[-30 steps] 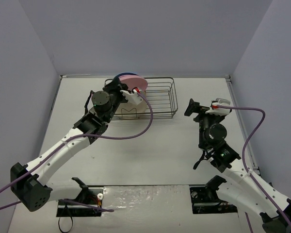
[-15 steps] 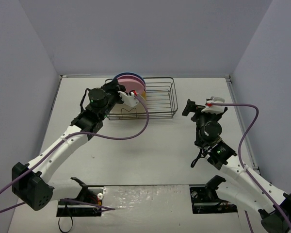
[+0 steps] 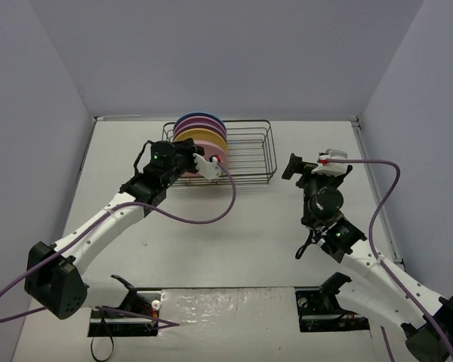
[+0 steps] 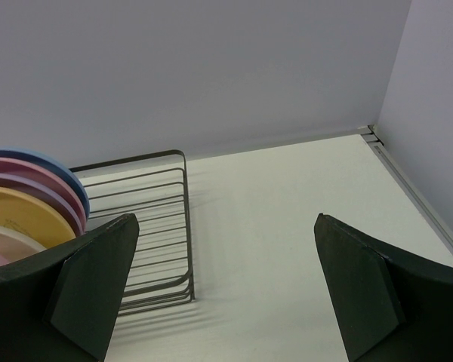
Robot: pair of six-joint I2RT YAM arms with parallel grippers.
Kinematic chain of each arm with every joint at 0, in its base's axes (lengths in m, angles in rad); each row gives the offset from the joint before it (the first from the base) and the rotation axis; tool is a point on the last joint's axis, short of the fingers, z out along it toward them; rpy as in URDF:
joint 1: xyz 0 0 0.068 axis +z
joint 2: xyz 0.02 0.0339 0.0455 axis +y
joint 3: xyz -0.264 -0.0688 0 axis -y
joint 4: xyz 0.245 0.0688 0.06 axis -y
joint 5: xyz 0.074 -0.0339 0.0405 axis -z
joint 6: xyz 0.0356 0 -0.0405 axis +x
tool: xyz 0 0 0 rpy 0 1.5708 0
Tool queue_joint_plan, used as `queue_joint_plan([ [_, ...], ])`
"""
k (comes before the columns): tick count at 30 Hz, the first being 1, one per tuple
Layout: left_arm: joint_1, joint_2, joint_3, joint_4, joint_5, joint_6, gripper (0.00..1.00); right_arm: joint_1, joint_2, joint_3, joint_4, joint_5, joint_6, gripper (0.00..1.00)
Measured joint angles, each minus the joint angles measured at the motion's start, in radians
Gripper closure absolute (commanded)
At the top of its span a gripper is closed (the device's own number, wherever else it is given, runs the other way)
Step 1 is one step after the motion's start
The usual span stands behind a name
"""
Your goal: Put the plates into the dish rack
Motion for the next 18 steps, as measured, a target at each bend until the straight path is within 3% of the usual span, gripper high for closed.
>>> queue_joint_plan([
  [18, 0.015, 0.059, 0.05, -0.068, 0.088, 0.042, 1.0, -0.002, 0.025, 0.0, 0.009, -0.001, 0.0, 0.0],
])
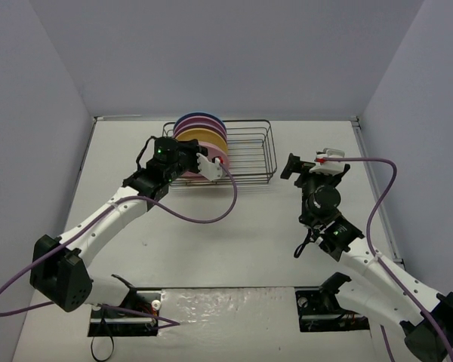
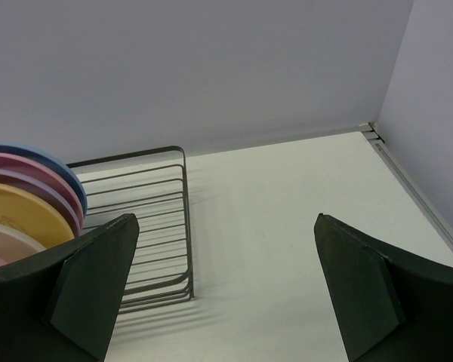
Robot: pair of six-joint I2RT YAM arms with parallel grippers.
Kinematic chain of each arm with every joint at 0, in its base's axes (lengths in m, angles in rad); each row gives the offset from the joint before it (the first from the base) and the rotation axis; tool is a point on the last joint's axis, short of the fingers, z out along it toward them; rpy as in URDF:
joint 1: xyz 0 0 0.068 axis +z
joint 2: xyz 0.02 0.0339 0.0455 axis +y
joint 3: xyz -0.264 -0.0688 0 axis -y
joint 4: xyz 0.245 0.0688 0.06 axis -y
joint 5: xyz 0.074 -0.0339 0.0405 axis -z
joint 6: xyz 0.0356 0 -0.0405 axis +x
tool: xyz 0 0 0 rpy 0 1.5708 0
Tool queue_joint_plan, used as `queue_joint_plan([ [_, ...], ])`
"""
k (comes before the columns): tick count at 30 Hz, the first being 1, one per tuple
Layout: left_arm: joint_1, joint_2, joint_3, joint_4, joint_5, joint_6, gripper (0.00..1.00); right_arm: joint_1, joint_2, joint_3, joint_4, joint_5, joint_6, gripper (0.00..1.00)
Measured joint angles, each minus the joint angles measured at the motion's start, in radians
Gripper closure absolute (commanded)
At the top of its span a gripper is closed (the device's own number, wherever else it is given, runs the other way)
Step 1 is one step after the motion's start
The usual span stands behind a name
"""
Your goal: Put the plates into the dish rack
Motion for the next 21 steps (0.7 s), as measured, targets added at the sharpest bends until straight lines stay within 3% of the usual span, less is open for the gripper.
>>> queue_joint_plan([
  [21, -0.001, 0.03, -0.03, 0.074, -0.087, -0.001, 1.0, -0.006, 0.047, 0.0, 0.001, -0.002, -0.002, 0.0],
])
